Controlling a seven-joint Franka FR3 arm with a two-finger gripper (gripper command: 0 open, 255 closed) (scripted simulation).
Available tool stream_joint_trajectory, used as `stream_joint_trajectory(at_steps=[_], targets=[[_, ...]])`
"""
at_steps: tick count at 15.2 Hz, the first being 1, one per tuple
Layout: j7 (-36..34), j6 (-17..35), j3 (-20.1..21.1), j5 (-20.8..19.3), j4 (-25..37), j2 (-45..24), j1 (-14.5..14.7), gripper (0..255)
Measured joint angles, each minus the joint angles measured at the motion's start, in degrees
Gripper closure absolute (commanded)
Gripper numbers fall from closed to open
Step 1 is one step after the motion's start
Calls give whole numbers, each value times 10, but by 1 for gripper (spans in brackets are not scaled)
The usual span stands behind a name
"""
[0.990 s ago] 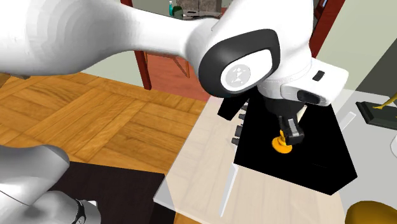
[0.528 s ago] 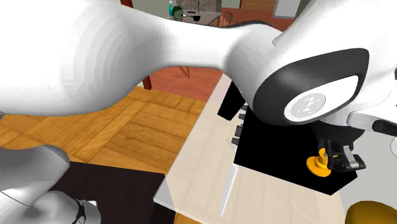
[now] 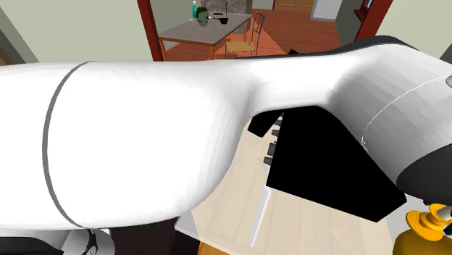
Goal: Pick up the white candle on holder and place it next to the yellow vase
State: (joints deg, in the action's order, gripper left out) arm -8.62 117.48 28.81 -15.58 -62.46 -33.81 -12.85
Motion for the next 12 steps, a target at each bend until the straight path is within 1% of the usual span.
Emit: stream_joint_trajectory(at_steps=[5,12], targets=[[2,24,-3,-3,-13,-12,-3,255],[-3,79,-5,-5,-74,-8,-14,255]])
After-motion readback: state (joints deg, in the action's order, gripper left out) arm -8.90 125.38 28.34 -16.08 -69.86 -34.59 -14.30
